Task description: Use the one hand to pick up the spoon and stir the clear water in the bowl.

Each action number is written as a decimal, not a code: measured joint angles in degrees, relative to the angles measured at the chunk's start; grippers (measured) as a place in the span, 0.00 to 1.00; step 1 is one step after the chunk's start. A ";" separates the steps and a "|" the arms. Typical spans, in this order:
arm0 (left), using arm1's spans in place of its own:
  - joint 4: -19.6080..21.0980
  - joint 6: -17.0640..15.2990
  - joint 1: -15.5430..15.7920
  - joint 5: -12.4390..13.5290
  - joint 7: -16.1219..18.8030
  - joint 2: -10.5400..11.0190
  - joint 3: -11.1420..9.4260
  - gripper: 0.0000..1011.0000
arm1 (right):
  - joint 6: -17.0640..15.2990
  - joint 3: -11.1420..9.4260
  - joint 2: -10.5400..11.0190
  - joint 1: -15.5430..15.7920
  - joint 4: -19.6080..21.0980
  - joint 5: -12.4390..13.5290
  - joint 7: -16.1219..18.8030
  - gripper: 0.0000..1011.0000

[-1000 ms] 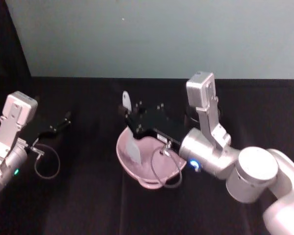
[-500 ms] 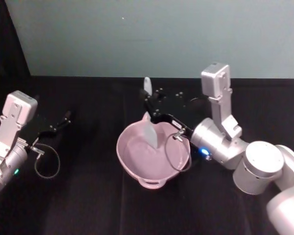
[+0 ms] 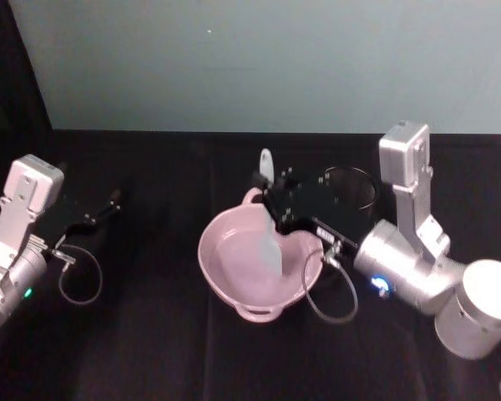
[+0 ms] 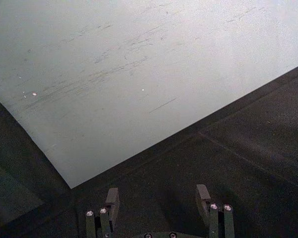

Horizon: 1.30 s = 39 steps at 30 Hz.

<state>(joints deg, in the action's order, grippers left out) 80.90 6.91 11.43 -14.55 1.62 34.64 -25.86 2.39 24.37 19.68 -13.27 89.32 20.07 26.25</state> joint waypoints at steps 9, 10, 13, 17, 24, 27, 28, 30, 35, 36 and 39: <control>0.00 0.00 0.00 0.00 0.00 0.00 0.00 1.00 | -0.62 2.77 -0.09 2.84 3.20 2.52 1.70 0.12; 0.00 0.00 0.00 0.00 0.00 0.00 0.00 1.00 | -0.56 3.05 -0.29 2.72 3.06 2.54 1.74 0.12; 0.00 0.00 0.00 0.00 0.00 0.00 0.00 1.00 | -0.27 4.22 -1.42 1.65 1.91 2.49 1.74 0.12; 0.00 0.00 0.00 0.00 0.00 0.00 0.00 1.00 | 0.13 5.28 -2.96 -0.20 -0.41 1.93 1.61 0.12; 0.00 0.00 0.00 0.00 0.00 0.00 0.00 1.00 | 1.35 5.75 -5.84 -4.63 -7.06 0.74 0.77 0.12; 0.00 0.00 0.00 0.00 0.00 0.00 0.00 1.00 | 1.88 5.42 -6.73 -6.30 -9.76 0.53 0.45 0.12; 0.00 0.00 0.00 0.00 0.00 0.00 0.00 1.00 | 2.00 5.31 -6.90 -6.67 -10.39 0.44 0.39 0.12; 0.00 0.00 0.00 0.00 0.00 0.00 0.00 1.00 | 2.17 5.08 -7.13 -7.12 -11.32 0.33 0.27 0.12; 0.00 0.00 0.00 0.00 0.00 0.00 0.00 1.00 | 2.56 3.76 -7.26 -7.96 -13.04 0.23 -0.41 0.12; 0.00 0.00 0.00 0.00 0.00 0.00 0.00 1.00 | 2.58 3.56 -7.16 -7.95 -13.04 0.23 -0.46 0.12; 0.00 0.00 0.00 0.00 0.00 0.00 0.00 1.00 | 2.60 2.73 -6.53 -7.44 -12.30 0.25 -0.72 0.12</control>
<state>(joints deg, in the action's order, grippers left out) 80.90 6.91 11.43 -14.55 1.62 34.65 -25.86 4.98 27.10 13.15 -20.72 77.02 20.33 25.53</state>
